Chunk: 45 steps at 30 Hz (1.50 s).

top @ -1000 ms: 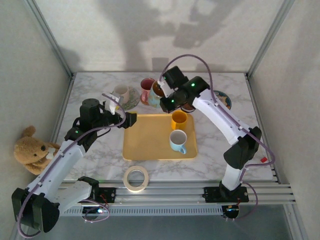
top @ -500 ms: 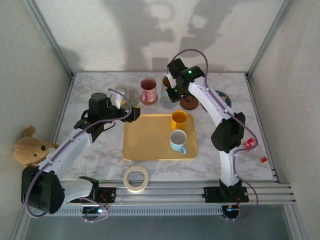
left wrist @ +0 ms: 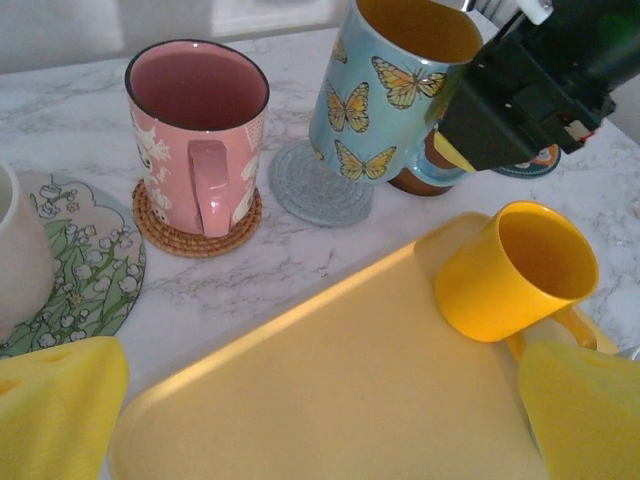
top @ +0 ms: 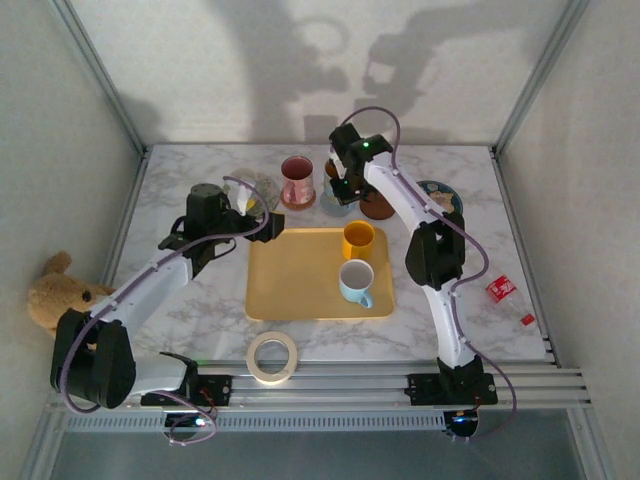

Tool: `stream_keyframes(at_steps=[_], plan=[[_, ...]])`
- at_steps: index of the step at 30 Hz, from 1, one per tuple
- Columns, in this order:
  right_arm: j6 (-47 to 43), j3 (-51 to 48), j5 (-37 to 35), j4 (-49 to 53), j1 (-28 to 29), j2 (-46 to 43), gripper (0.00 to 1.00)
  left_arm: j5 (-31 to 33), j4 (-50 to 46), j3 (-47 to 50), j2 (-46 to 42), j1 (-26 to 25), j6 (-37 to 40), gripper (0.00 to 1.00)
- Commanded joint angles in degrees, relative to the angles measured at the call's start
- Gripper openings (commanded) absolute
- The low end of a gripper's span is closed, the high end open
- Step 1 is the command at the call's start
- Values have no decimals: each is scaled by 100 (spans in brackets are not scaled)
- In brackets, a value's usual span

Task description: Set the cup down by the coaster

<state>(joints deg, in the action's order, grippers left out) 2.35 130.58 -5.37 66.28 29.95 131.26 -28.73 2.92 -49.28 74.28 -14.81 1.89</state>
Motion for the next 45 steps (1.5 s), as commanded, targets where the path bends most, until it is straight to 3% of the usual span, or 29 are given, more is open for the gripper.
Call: stream_keyframes(at_steps=[1,25,45], plan=[[80,459,-8,-283,-51,104,0,-98,183,117,-1,-21,78,100],[176,766,-175,-183,-60,756,0,-265,-20,234,-158,-22,444,100],[281,565,34,-315,-59,778,0,-155,-153,242,-222,-22,461,100]])
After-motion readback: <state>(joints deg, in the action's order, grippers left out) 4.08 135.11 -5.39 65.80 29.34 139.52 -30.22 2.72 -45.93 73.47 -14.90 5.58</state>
